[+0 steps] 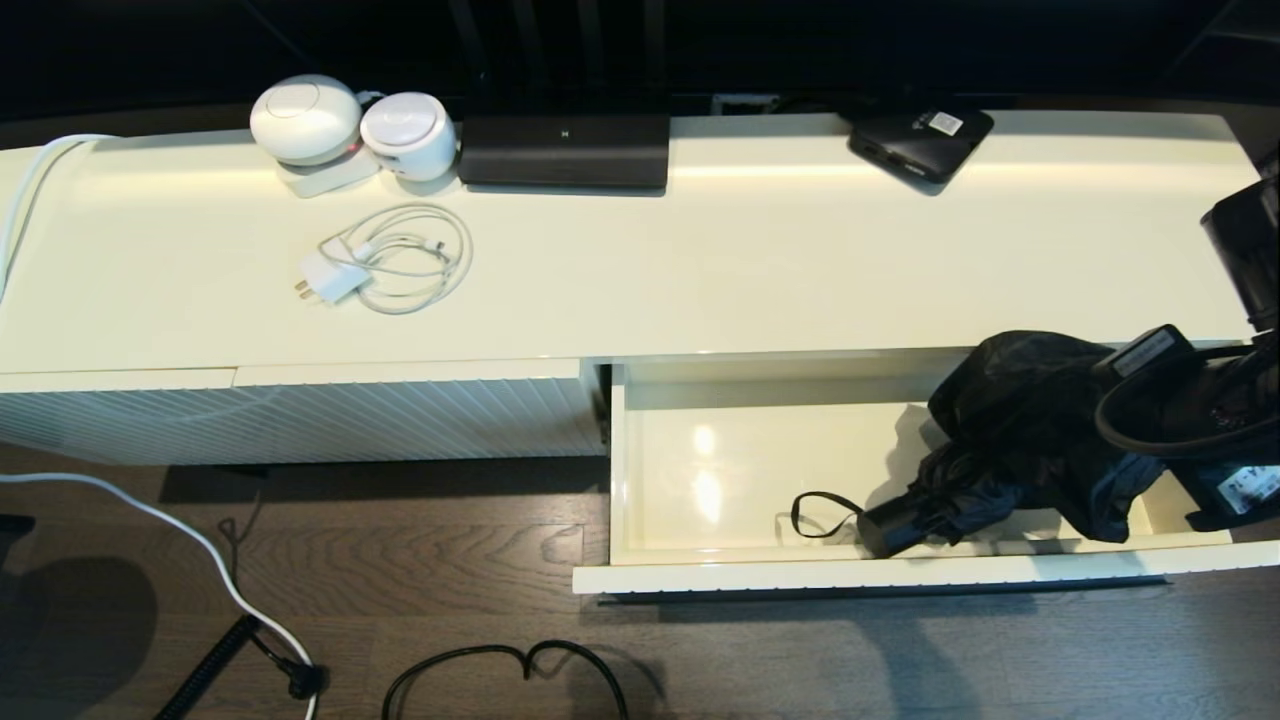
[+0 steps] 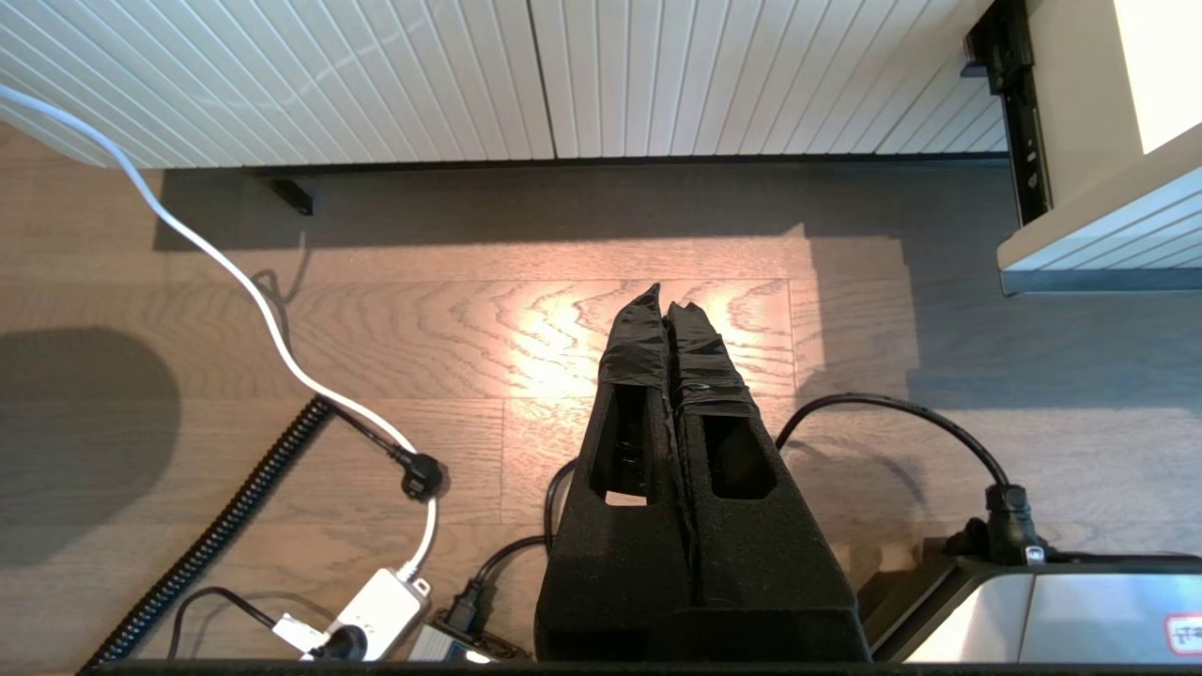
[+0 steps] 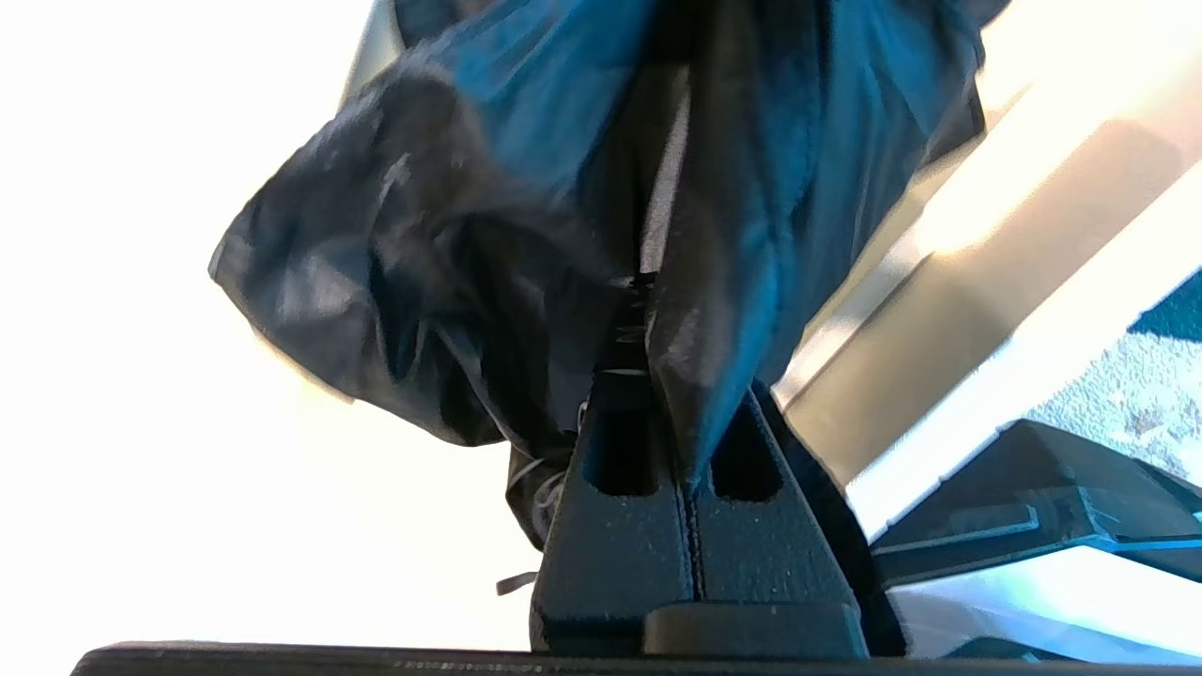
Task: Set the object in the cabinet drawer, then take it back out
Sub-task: Take the umbrella out of the drawer and put it on the table
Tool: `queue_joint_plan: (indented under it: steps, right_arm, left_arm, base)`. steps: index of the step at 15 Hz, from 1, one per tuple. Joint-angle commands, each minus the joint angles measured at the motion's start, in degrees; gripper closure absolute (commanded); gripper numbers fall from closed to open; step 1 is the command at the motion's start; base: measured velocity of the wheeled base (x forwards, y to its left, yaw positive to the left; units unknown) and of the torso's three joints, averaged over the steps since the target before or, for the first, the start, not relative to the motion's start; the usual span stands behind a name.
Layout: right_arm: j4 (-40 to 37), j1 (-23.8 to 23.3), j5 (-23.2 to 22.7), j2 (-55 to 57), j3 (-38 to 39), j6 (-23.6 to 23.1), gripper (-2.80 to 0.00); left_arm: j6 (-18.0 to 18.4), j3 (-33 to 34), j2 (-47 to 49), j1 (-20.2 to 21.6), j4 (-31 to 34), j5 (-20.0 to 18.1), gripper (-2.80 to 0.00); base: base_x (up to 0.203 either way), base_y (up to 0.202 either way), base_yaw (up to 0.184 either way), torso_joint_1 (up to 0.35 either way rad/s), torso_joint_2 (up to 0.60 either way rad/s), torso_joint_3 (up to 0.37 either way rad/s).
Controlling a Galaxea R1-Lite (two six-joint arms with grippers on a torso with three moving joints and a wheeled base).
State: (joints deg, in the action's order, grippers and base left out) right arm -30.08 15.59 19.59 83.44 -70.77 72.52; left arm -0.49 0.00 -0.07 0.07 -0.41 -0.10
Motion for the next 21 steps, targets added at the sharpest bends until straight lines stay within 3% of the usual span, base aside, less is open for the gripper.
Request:
queue_joint_plan:
  steps: [1, 13, 16, 19, 21]
  right_arm:
    - [-2.4, 0.1, 0.1, -3.2, -2.8, 0.3, 0.00]
    - [-18.0, 2.1, 1.7, -10.7, -22.0, 0.0, 0.00]
    - [-18.4, 2.0, 2.0, -8.1, -28.4, -3.1, 0.00]
    - [-21.5, 1.3, 7.7, -3.0, -31.0, -3.8, 0.00]
    - [-21.4, 0.5, 9.2, -0.4, -31.2, -3.9, 0.00]
  left_arm:
    - [0.0, -0.1, 0.0, 0.0, 0.0, 0.0, 0.00]
    - [0.0, 0.0, -0.1, 0.0, 0.0, 0.0, 0.00]
    - [0.0, 0.0, -0.1, 0.0, 0.0, 0.0, 0.00]
    - [0.0, -0.1, -0.1, 0.0, 0.0, 0.0, 0.00]
    - [0.0, 0.0, -0.1, 0.0, 0.0, 0.0, 0.00]
  base:
    - [0.000, 0.000, 0.000, 0.000, 0.00, 0.000]
    - [0.000, 0.000, 0.000, 0.000, 0.00, 0.000]
    - [0.000, 0.000, 0.000, 0.000, 0.00, 0.000]
    - [0.000, 0.000, 0.000, 0.000, 0.00, 0.000]
    - [0.000, 0.000, 0.000, 0.000, 0.00, 0.000]
